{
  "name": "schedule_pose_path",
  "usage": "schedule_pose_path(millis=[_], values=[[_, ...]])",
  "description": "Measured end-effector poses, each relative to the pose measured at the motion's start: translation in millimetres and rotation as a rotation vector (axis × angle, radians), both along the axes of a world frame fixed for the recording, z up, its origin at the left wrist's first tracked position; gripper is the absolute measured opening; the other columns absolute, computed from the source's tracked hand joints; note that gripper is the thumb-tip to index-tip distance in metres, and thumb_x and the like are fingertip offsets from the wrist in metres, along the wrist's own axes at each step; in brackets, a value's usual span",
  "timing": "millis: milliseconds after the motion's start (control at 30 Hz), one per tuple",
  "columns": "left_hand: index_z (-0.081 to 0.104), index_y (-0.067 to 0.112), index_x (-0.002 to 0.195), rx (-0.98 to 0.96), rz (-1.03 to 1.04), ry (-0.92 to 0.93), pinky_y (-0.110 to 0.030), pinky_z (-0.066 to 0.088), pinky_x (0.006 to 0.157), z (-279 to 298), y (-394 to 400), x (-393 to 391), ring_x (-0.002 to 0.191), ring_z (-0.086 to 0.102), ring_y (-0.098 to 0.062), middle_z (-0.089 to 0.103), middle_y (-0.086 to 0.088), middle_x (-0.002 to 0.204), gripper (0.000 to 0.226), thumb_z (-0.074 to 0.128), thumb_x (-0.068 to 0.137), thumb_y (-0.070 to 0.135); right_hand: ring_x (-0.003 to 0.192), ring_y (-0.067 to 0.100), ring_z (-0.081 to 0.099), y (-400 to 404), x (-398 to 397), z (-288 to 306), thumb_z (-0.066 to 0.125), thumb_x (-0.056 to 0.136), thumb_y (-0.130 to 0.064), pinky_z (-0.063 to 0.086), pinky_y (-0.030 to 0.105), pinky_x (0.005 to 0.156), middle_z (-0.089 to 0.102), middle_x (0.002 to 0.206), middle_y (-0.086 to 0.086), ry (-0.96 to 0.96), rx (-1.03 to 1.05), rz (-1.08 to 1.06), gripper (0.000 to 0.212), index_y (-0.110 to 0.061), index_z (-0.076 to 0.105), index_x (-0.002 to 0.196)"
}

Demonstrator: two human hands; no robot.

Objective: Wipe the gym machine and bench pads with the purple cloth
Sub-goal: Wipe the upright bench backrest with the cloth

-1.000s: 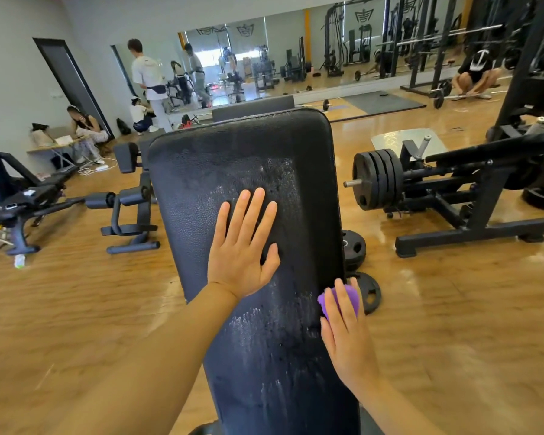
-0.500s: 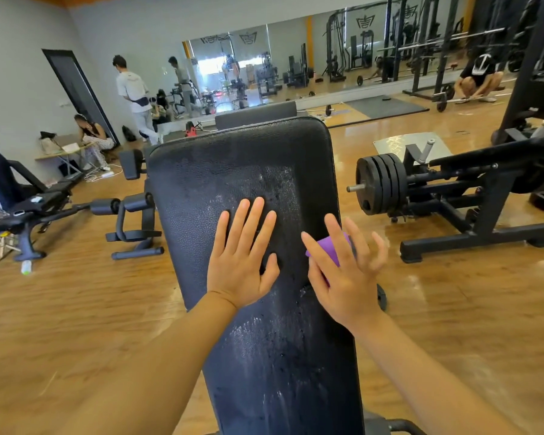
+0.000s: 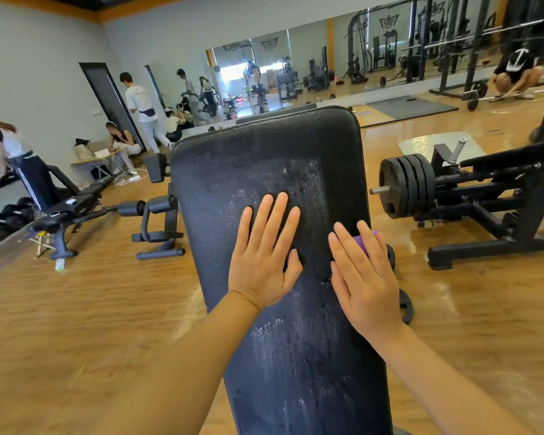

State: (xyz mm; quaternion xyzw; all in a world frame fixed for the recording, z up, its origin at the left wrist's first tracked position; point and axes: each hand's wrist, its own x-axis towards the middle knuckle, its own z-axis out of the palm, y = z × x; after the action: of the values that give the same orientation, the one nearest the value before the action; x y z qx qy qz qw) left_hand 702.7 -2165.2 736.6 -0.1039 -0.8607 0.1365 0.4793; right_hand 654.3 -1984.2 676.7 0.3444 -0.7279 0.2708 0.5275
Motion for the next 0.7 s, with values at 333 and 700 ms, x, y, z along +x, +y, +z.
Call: schedule_pose_path(millis=[333,700], values=[[0.035,0.008,0.152,0.083,0.021,0.071,-0.052,0.019,0.122,-21.4,16.4,0.9,0.15,0.022,-0.032,0.028,-0.015,0.161,0.051,0.039,0.103,0.02,0.146,0.032,0.028,-5.8,7.7,-0.1,0.044,0.101,-0.012,0.023,0.042,0.121,0.028,0.156,0.018,-0.028,-0.078,-0.084,0.049,0.003,0.033,0.147],[0.027,0.009,0.157,0.055,0.052,0.07,-0.051,0.008,0.124,-57.1,21.2,5.4,0.154,0.011,-0.029,0.016,-0.014,0.165,0.064,0.032,0.102,0.042,0.15,0.029,0.018,-5.2,2.8,-3.5,0.04,0.102,-0.019,0.028,0.047,0.118,0.036,0.155,0.011,-0.009,-0.097,-0.042,0.047,-0.004,0.042,0.146]])
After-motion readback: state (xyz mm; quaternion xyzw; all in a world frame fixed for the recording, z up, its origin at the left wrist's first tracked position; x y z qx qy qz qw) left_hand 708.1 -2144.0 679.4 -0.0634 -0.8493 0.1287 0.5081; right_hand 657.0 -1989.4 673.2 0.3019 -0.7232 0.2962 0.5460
